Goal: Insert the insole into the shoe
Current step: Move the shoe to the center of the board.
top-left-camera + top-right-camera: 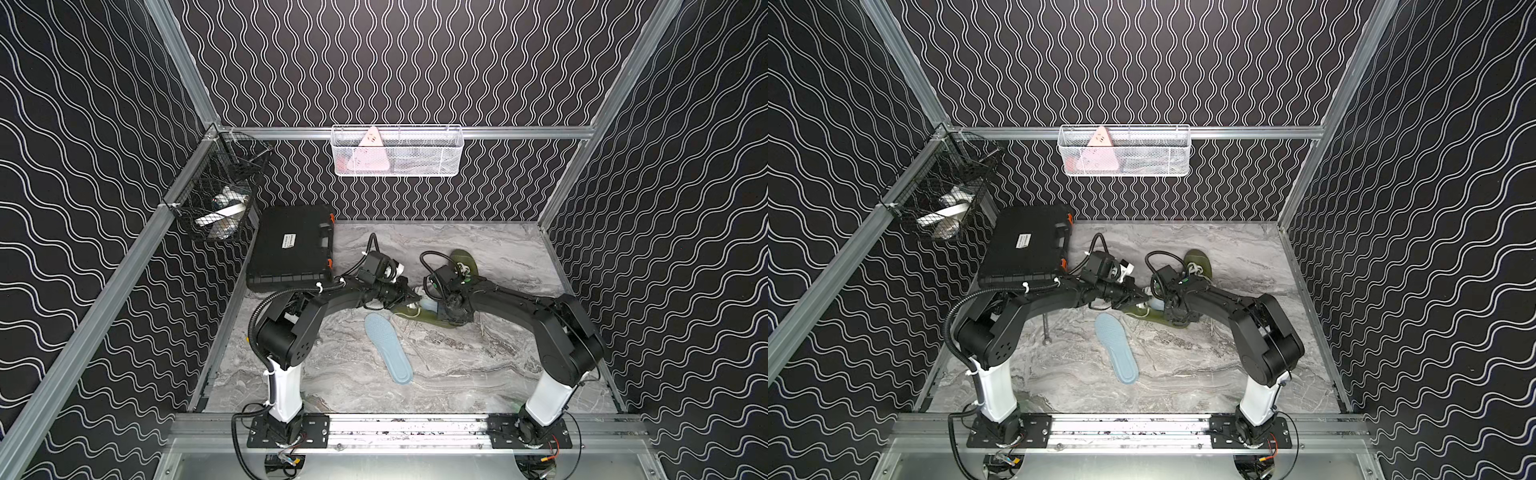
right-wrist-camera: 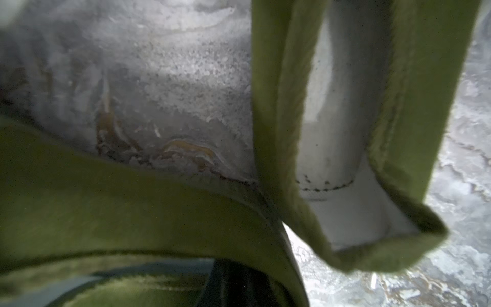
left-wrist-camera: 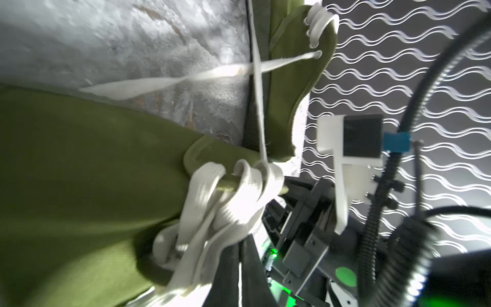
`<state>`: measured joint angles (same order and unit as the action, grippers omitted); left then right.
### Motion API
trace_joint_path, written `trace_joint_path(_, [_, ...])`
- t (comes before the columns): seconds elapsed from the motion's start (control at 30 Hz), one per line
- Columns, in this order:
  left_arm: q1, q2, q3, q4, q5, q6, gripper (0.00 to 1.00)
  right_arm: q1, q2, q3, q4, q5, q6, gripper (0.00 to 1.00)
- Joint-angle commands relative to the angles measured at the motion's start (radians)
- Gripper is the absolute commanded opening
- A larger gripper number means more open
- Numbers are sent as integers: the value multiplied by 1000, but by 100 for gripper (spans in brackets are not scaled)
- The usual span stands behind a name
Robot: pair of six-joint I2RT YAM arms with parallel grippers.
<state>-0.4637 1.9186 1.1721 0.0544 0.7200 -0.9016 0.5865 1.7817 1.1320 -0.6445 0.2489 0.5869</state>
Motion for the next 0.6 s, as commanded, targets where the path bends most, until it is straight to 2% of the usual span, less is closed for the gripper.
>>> trace_joint_path(0.0, [-1, 3, 50, -159, -66, 133, 0, -1, -49, 44, -46, 18, -2, 14])
trace_joint_path(0.17, [-4, 38, 215, -440, -187, 379, 0, 0, -210, 70, -122, 47, -6, 19])
trace_joint_path(0.3, [-5, 94, 396, -664, -333, 599, 0, -4, -261, 32, -136, 67, -7, 22])
trace_joint_path(0.57, [-4, 206, 683, -859, -524, 977, 0, -12, -286, -24, -121, 47, 2, 30])
